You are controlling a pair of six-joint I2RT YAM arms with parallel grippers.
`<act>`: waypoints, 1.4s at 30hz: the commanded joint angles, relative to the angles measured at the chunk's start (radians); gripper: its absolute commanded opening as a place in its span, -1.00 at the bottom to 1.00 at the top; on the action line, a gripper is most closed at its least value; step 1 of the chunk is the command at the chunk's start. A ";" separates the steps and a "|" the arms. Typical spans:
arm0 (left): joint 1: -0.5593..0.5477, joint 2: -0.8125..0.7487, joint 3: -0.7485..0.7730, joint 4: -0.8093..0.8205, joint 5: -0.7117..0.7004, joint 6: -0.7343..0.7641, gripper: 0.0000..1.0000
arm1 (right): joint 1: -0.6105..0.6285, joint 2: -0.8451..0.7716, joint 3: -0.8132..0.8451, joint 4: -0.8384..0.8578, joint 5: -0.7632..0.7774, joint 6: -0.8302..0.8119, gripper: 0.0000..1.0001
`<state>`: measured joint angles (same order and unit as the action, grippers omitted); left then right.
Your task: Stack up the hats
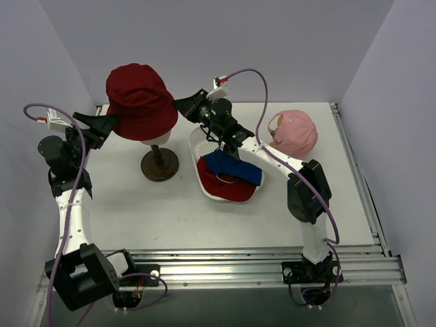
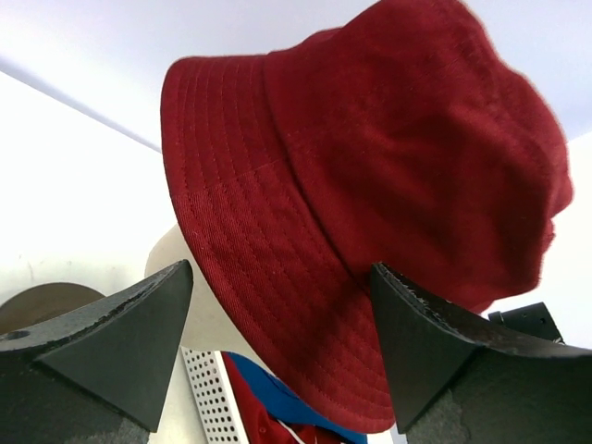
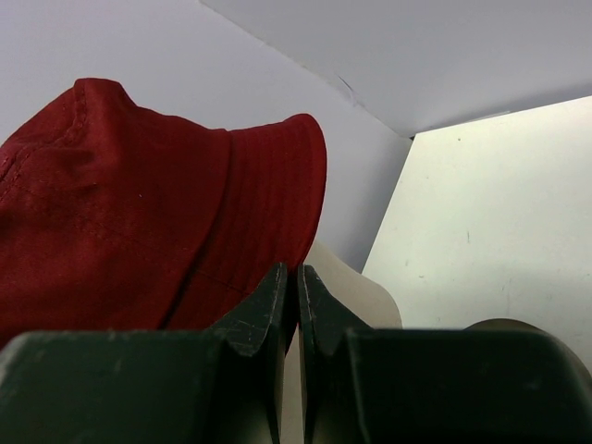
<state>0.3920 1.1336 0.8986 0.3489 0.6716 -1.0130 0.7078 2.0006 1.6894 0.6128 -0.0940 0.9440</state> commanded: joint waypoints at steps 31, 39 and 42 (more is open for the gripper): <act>-0.039 0.049 -0.003 -0.139 -0.083 0.090 -0.95 | 0.005 0.075 0.030 -0.139 0.033 -0.109 -1.00; -0.031 0.032 -0.001 -0.071 -0.029 0.050 -0.66 | 0.005 0.118 0.070 -0.196 0.031 -0.131 -1.00; -0.030 0.023 0.005 -0.065 -0.024 0.048 -0.63 | 0.005 0.118 0.064 -0.191 0.031 -0.129 -1.00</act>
<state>0.3550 1.1671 0.8833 0.3023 0.6353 -0.9833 0.7197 2.0609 1.7657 0.5781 -0.0937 0.8742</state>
